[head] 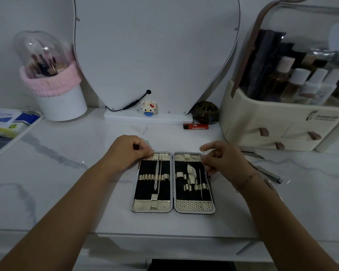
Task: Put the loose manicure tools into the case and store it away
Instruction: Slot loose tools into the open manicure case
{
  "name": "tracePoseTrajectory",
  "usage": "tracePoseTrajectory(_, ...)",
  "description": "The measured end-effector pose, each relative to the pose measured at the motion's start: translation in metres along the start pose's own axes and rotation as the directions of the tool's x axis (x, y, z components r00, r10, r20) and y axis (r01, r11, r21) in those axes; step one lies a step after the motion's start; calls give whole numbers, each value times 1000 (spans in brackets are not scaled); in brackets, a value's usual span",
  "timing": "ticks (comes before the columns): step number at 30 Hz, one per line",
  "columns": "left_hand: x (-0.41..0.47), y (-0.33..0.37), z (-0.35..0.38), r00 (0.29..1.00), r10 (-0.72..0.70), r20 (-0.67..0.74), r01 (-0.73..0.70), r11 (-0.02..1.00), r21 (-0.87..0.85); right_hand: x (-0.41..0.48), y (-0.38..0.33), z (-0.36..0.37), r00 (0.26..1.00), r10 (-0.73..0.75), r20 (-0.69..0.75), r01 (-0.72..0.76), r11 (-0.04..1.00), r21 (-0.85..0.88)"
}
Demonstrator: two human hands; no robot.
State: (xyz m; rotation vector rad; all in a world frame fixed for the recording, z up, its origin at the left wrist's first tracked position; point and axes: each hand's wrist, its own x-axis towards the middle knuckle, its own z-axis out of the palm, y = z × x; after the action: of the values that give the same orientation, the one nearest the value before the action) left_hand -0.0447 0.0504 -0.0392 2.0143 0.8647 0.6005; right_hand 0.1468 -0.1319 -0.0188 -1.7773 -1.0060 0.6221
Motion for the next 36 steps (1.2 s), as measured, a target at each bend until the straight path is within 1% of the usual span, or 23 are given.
tracePoseTrajectory(3, 1, -1, 0, 1000, -1, 9, 1, 1000, 22, 1, 6, 3, 999, -11, -30, 10, 999, -34)
tracePoseTrajectory(5, 1, -2, 0, 1000, -10, 5, 10, 1000, -4, 1, 7, 4, 999, -17, -49, 15, 999, -32)
tracePoseTrajectory(8, 1, -2, -1, 1000, -10, 4, 10, 1000, 9, 2, 8, 5, 999, -22, -46, 19, 998, -66)
tracePoseTrajectory(10, 1, -1, -1, 1000, -1, 5, 1, 999, 36, 2, 10, 5, 996, -58, -71, 45, 984, -170)
tracePoseTrajectory(13, 1, 0, 0, 1000, 2, 5, -3, 998, 57, 0, 13, 2, 990, -106, -92, 69, 938, -339)
tracePoseTrajectory(17, 1, 1, 0, 1000, 1, 15, -2, 999, 44, 1, 14, 0, 993, -116, -39, 91, 918, -387)
tracePoseTrajectory(20, 0, 1, 0, 1000, 1, 10, -2, 999, 36, 3, 13, 3, 995, -86, -51, 65, 941, -332)
tracePoseTrajectory(23, 1, -1, 0, 1000, 2, 8, -2, 999, 33, 6, 9, 3, 999, 4, -51, -8, 995, -96)
tracePoseTrajectory(25, 1, -1, -1, 1000, 2, 11, -2, 999, 34, 6, 6, 3, 998, 53, -31, -51, 998, 42)
tracePoseTrajectory(26, 1, -2, -1, 1000, 0, 13, 0, 1000, 31, 6, 5, 3, 997, 68, -27, -66, 995, 81)
tracePoseTrajectory(32, 1, 0, -1, 1000, 13, 13, -14, 998, 67, 5, 5, 4, 994, 101, -42, -93, 981, 172)
tracePoseTrajectory(34, 1, 0, -1, 1000, 16, 10, -17, 997, 71, 5, 5, 4, 995, 91, -26, -86, 985, 150)
tracePoseTrajectory(36, 1, -1, -1, 1000, 13, 10, -14, 998, 61, 4, 5, 4, 997, 74, -3, -74, 994, 85)
